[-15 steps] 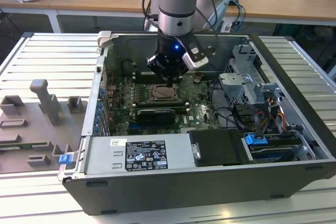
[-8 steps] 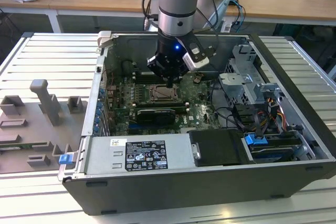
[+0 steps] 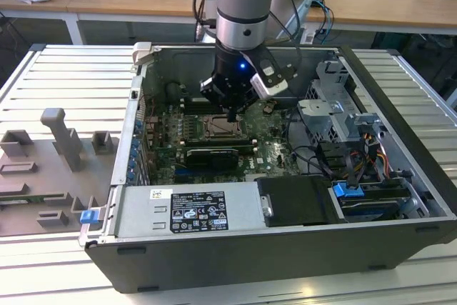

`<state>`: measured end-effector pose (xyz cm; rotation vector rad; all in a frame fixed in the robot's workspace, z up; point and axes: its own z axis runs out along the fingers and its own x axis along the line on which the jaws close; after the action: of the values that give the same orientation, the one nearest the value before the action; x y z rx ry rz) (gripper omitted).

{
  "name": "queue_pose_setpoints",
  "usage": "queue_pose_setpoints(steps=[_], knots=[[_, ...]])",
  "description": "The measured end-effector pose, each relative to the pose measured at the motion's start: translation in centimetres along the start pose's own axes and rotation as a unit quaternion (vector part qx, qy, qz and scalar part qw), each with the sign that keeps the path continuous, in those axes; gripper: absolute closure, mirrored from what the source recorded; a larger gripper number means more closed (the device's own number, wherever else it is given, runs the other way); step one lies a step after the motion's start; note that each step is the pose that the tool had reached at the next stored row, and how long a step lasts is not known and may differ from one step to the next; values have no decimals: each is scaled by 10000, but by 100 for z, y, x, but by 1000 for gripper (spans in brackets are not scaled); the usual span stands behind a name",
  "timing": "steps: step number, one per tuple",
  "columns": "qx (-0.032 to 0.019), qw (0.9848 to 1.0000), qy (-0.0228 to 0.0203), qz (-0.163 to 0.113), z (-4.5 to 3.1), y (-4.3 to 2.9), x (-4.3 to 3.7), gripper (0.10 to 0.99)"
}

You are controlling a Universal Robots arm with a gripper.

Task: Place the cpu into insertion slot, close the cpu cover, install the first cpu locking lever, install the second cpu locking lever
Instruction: 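Install the second cpu locking lever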

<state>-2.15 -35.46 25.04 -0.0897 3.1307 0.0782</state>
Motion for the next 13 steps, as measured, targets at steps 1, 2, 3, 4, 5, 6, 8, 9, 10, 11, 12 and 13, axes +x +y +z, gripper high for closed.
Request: queue_pose_setpoints(steps=[1,2,3,4,5,6,8,9,10,11,12,13], knots=[[-4,10000,60,3,10,-35,2,980],[-9,10000,81,4,18,-55,3,980],[-25,10000,82,4,23,-69,5,980],[-67,9999,79,4,28,-96,12,980],[-101,9999,77,4,30,-116,19,980],[-139,9999,75,4,32,-138,27,980],[-252,9997,68,5,38,-174,61,980],[-286,9996,66,3,51,-192,106,980],[-286,9996,66,4,79,-204,151,980],[-286,9996,66,4,96,-209,166,980],[-286,9996,67,4,112,-210,186,980],[-286,9996,66,3,149,-209,241,980]])
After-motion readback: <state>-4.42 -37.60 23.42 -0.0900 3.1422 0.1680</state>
